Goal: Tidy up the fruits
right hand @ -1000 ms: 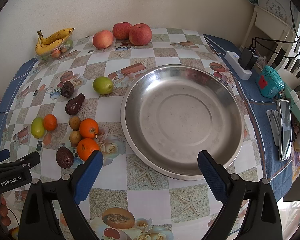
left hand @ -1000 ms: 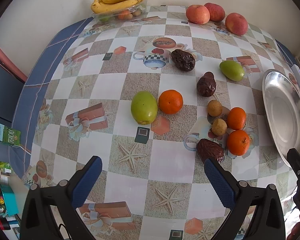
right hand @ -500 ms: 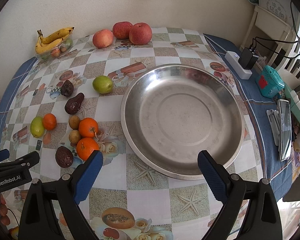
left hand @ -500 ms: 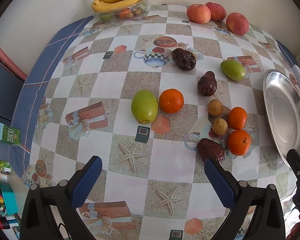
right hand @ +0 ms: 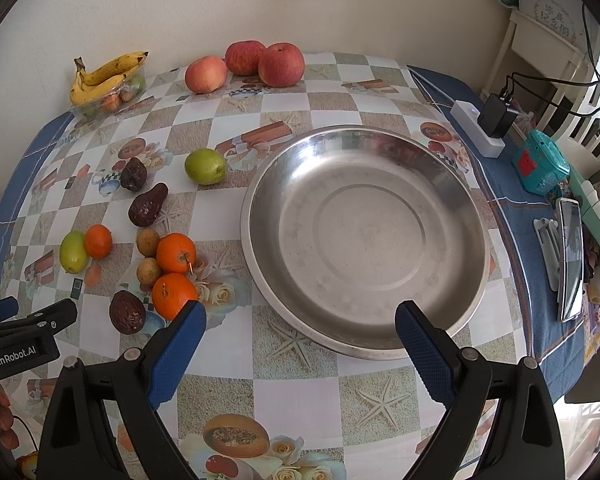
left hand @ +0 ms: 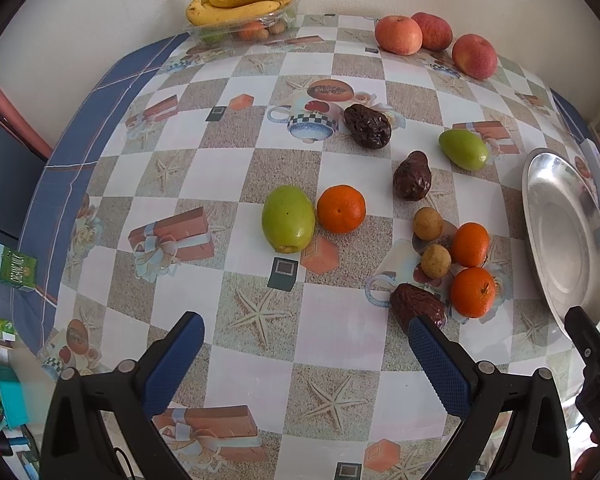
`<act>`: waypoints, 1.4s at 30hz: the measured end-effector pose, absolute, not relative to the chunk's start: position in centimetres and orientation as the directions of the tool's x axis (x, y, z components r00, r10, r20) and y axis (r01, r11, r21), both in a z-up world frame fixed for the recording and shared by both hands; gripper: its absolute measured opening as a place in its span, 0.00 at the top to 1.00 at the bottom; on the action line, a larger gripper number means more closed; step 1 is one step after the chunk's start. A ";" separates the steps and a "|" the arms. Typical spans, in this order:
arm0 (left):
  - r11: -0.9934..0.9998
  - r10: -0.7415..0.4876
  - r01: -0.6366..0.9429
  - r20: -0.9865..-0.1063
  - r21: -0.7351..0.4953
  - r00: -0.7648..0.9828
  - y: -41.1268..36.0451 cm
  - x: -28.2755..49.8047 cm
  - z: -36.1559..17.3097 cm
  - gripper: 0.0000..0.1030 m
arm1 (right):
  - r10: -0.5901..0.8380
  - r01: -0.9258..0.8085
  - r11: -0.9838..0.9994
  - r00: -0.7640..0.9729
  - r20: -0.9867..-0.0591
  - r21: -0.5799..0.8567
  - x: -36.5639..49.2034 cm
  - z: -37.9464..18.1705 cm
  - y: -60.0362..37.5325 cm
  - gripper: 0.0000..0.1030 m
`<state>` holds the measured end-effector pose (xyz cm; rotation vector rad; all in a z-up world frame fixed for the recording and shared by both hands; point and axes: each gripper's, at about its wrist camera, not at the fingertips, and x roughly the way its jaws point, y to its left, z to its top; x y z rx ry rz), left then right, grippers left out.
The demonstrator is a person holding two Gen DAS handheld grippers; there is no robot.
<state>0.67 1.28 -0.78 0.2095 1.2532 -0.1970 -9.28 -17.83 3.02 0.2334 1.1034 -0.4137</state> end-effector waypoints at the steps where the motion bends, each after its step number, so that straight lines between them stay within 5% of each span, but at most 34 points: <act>1: 0.964 -0.041 0.262 -0.953 0.041 0.300 1.3 0.8 -0.7 0.00 | -0.207 0.435 0.900 0.385 -0.899 -0.021 -9.3 3.0 -17.8 0.07; 16: 0.979 -0.136 0.199 -0.844 -0.035 0.519 3.4 2.1 2.6 0.00 | -0.060 0.367 0.921 0.464 -0.884 0.130 -8.2 3.1 -16.9 0.07; 31: 0.973 -0.166 0.212 -0.911 -0.090 0.376 2.4 3.2 -0.3 0.01 | 0.062 0.262 0.945 0.441 -0.895 0.194 -4.8 1.6 -13.6 0.07; 36: 0.959 -0.223 0.232 -0.938 -0.163 0.265 0.9 3.2 -2.0 0.08 | 0.049 0.227 0.962 0.407 -0.912 0.153 -4.0 0.8 -12.5 0.15; 38: 0.955 -0.235 0.233 -0.945 -0.182 0.226 0.4 3.1 -2.6 0.09 | 0.045 0.217 0.966 0.392 -0.919 0.140 -3.7 0.4 -12.3 0.29; 42: 0.950 -0.247 0.231 -0.957 -0.209 0.149 -0.8 2.9 -3.9 0.15 | 0.040 0.203 0.972 0.357 -0.933 0.120 -3.3 -0.6 -12.0 0.32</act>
